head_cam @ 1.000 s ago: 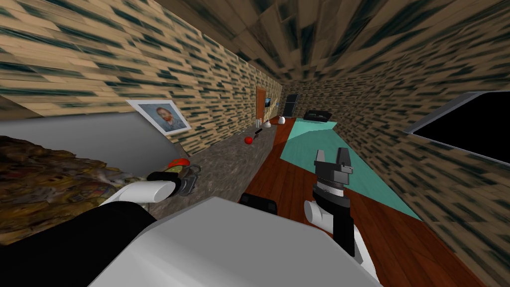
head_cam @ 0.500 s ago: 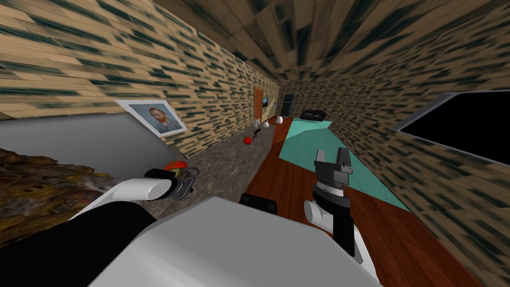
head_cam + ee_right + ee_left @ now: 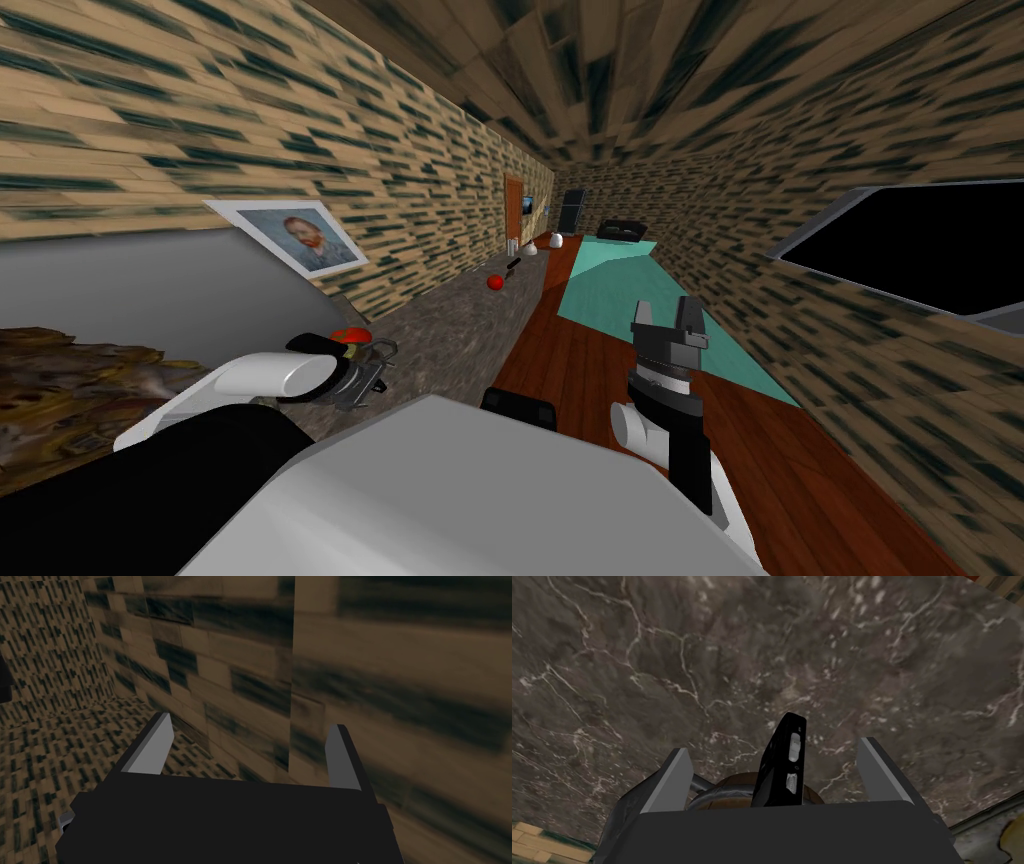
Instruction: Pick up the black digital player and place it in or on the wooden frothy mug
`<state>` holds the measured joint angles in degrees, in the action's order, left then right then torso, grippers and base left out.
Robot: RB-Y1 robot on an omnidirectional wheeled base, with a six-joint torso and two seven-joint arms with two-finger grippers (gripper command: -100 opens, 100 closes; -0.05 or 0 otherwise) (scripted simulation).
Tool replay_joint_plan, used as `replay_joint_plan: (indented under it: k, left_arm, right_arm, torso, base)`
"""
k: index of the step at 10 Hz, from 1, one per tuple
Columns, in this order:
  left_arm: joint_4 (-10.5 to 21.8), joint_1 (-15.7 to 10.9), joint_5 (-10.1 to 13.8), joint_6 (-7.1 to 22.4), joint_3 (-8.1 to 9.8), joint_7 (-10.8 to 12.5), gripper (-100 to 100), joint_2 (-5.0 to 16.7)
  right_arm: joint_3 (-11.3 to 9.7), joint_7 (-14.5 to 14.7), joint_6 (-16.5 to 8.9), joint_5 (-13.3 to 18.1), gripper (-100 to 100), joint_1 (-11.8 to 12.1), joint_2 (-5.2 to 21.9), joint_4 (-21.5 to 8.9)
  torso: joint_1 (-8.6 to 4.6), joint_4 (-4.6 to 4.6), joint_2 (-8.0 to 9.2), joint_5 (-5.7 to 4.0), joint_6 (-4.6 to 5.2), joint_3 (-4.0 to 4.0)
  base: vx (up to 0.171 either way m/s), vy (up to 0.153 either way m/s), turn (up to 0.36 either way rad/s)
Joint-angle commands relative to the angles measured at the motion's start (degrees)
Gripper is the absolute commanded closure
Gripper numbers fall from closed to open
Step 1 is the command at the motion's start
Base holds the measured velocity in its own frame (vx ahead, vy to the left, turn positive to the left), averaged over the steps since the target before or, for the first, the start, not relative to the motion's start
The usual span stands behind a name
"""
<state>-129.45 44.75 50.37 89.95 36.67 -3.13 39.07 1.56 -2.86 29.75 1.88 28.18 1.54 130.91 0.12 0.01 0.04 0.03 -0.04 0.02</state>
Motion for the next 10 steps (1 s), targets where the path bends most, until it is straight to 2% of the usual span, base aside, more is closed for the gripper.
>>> replay_joint_plan:
  k: [1,4,6,7,8,9,10]
  left_arm:
    - [0.51,-0.19,1.85,2.86,0.73,-1.08,-100,1.44]
    - [0.96,-0.28,4.72,7.30,2.05,-2.58,-100,3.87]
    - [1.15,-0.34,5.90,8.97,2.58,-3.23,-100,5.15]
    - [1.14,-0.31,5.44,8.27,2.34,-3.04,-100,4.69]
    - [1.15,-0.33,5.51,8.46,2.37,-3.11,0,4.77]
    - [2.98,-0.76,4.19,6.95,0.99,-3.66,-100,4.35]
    - [3.90,-0.98,3.53,6.20,0.30,-3.94,-100,4.15]
  right_arm:
    - [0.00,0.00,0.00,0.00,0,0.00,0.00,0.00]
    - [0.00,0.00,0.00,0.00,0,0.00,0.00,0.00]
    - [0.00,0.00,0.00,0.00,0,0.00,0.00,0.00]
    - [0.00,0.00,0.00,0.00,0,0.00,0.00,0.00]
    - [0.00,0.00,0.00,0.00,0,0.01,0.00,0.00]
    - [0.00,0.00,0.00,0.00,0,0.01,0.00,0.00]
    - [0.00,0.00,0.00,0.00,0,0.00,0.00,0.00]
  torso:
    - [0.00,0.00,0.00,0.00,0.00,0.00]
    - [0.02,0.00,0.00,0.01,-0.01,0.00]
    - [-0.02,0.00,-0.03,0.00,-0.01,-0.01]
    - [-0.02,0.00,-0.02,0.00,-0.01,-0.01]
    - [-0.08,0.00,-0.03,0.00,-0.02,-0.01]
    - [-0.13,-0.01,-0.04,-0.02,-0.02,-0.02]
    - [-0.16,0.00,0.00,-0.02,-0.01,0.00]
  base:
    - [-0.017,0.050,-0.105]
    - [-0.011,0.042,-0.082]
    - [-0.006,0.033,-0.048]
    - [-0.004,0.016,-0.013]
    - [0.000,0.000,0.000]
    - [-0.015,-0.002,-0.063]
    - [-0.025,-0.008,-0.061]
